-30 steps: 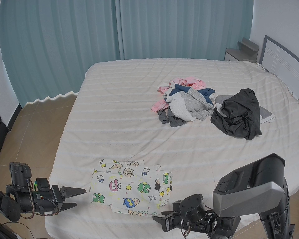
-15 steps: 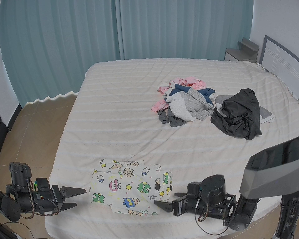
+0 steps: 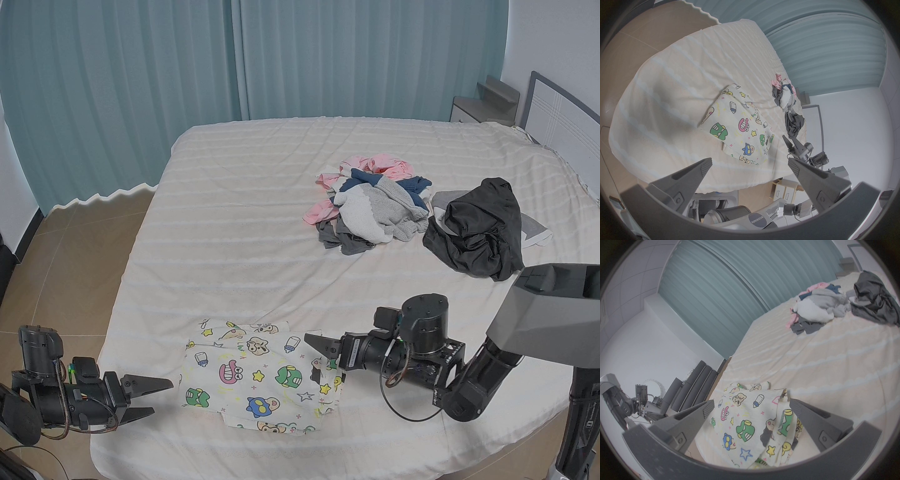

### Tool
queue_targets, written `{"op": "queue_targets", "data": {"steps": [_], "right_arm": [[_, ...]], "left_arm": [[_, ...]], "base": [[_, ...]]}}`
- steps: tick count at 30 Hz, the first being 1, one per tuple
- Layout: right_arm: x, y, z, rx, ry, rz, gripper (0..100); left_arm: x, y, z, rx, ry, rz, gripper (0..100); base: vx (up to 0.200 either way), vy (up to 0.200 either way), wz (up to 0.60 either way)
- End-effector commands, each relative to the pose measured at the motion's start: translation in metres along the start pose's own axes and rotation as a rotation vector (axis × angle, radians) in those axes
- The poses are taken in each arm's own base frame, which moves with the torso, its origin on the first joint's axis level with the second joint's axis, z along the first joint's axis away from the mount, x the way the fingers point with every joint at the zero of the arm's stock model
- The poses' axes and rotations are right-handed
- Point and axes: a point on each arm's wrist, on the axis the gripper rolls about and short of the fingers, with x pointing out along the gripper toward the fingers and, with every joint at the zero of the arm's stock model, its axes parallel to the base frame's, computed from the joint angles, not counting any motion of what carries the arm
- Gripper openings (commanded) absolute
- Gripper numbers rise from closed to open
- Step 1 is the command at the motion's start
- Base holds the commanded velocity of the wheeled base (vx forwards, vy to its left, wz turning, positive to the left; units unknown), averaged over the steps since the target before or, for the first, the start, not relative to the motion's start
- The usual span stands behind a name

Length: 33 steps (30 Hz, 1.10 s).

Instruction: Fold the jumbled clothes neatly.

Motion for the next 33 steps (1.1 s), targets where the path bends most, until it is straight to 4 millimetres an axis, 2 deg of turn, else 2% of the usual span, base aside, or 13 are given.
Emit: {"op": "queue_targets", "data": {"steps": [1,6,15,20,28,29,33], "right_arm": [[0.034,-0.016,-0.019,0.049,0.060,-0.038,100],[0.046,-0.018,-0.027,0.062,0.070,-0.034,100],[0.054,-0.012,-0.027,0.055,0.056,-0.008,100],[0.058,-0.014,-0.041,0.053,0.084,-0.015,100],[0.070,-0.014,-0.038,0.051,0.065,-0.007,100],[0.071,-0.013,-0.037,0.050,0.060,-0.006,0],[0.071,-0.017,-0.036,0.052,0.040,-0.034,0]], "left_arm": [[0.000,0.000,0.000,-0.001,0.001,0.001,100],[0.002,0.001,0.001,-0.006,0.006,0.005,100],[0.002,0.002,0.001,-0.008,0.007,0.006,100],[0.003,0.003,0.001,-0.014,0.013,0.011,100],[0.003,0.003,0.001,-0.014,0.013,0.011,100],[0.003,0.003,0.001,-0.014,0.013,0.011,100],[0.003,0.003,0.001,-0.014,0.013,0.011,100]], "base": [[0.000,0.000,0.00],[0.000,0.000,0.00],[0.000,0.000,0.00],[0.000,0.000,0.00],[0.000,0.000,0.00],[0.000,0.000,0.00],[0.000,0.000,0.00]]}}
